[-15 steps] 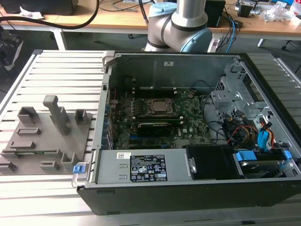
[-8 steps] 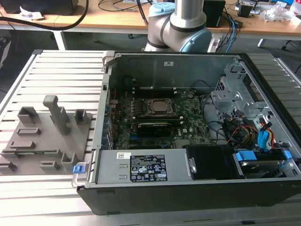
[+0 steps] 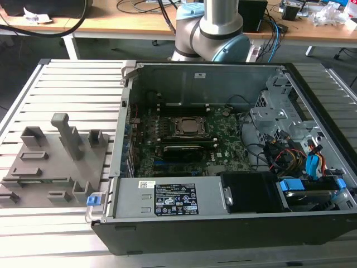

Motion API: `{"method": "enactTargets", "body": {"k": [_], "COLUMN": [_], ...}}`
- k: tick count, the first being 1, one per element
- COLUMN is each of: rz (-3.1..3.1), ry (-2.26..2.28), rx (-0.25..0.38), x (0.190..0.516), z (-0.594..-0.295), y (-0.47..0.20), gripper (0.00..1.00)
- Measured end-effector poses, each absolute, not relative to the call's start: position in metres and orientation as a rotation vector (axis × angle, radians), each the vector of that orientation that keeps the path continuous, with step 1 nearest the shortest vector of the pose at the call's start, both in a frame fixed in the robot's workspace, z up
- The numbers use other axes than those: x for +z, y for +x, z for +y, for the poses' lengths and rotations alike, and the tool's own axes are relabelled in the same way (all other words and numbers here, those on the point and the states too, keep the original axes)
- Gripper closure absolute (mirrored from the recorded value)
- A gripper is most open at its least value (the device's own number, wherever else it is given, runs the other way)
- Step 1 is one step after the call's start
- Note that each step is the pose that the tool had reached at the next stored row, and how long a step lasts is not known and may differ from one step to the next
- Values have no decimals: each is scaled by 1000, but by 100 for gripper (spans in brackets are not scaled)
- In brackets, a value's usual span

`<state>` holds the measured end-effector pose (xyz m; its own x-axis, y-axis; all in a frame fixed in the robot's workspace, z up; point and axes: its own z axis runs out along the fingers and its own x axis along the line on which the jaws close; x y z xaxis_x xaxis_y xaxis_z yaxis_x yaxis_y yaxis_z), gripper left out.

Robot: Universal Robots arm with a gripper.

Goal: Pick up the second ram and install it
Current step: 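Reach for the second ram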

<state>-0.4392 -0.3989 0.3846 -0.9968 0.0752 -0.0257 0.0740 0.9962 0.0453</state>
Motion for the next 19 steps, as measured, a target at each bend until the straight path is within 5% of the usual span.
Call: {"method": "enactTargets", "body": {"k": [19], "rz": [3119], "ry": [117], "rx": [69], "x": [377], "z": [-448], "y": [-385], "gripper": [89]}}
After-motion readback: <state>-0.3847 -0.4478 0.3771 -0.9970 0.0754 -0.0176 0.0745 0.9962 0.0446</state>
